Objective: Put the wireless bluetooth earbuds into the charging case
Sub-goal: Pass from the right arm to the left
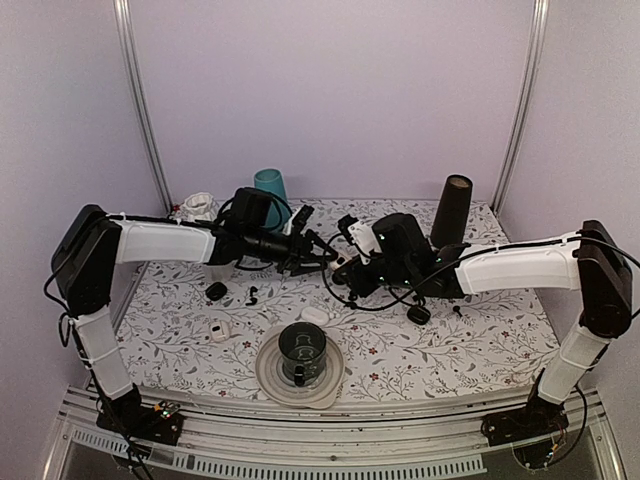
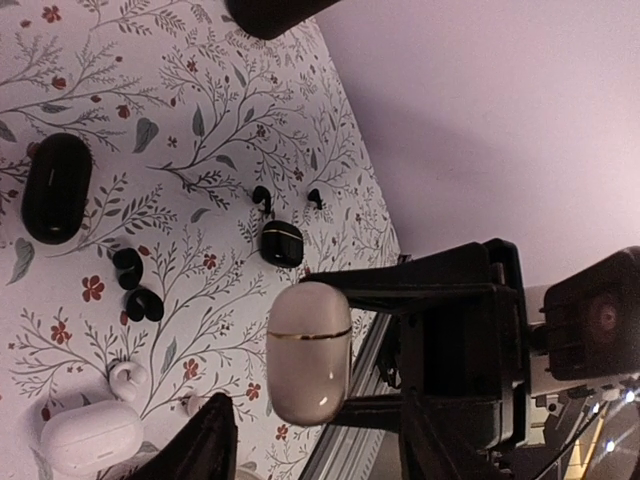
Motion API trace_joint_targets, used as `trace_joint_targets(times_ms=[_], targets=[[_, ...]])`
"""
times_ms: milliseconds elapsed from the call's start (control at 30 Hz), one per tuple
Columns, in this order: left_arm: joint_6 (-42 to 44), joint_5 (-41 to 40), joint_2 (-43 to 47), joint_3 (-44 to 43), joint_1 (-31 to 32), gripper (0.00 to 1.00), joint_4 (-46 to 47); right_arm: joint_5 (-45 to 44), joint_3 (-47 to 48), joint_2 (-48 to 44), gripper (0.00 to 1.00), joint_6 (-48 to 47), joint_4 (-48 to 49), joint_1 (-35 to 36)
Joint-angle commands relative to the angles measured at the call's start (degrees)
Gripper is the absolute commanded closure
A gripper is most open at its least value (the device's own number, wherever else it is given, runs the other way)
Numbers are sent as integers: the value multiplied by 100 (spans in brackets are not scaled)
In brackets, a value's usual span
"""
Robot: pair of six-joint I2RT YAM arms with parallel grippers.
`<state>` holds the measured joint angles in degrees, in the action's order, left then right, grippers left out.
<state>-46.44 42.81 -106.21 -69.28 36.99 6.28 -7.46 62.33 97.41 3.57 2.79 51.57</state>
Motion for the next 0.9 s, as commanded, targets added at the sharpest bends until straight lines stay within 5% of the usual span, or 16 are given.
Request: trace_joint_targets(times_ms=[0,600,867], targets=[[-178,163,-181,-139,85,45,383,94,161,-238,64,-50,135,-31],[-650,472,-356,-117,158,61,1051,184,201,-240,64,-76,119,2],[-740,583,-349,-67,177,86,1223,145,216,-257,62,-53,61,-1]])
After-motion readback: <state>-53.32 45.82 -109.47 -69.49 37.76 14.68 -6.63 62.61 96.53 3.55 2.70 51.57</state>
